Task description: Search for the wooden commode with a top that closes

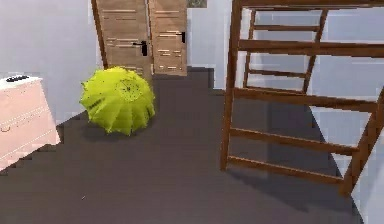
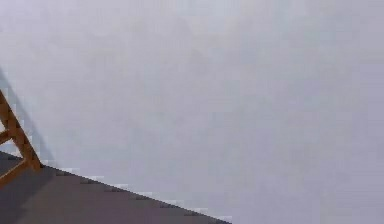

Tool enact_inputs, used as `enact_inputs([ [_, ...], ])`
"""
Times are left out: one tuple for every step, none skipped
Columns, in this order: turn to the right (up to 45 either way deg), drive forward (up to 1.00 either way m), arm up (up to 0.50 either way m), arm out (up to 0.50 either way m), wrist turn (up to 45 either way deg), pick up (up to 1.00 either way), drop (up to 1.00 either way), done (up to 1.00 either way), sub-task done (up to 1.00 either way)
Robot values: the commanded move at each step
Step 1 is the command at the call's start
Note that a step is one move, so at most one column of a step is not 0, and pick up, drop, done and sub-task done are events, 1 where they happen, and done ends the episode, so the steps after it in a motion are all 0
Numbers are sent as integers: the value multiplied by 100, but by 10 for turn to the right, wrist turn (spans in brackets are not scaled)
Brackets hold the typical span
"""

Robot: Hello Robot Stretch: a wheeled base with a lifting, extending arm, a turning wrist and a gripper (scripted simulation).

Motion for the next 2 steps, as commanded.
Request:
enact_inputs([
  [-30,0,0,0,0,0,0,0,0],
  [0,100,0,0,0,0,0,0,0],
])
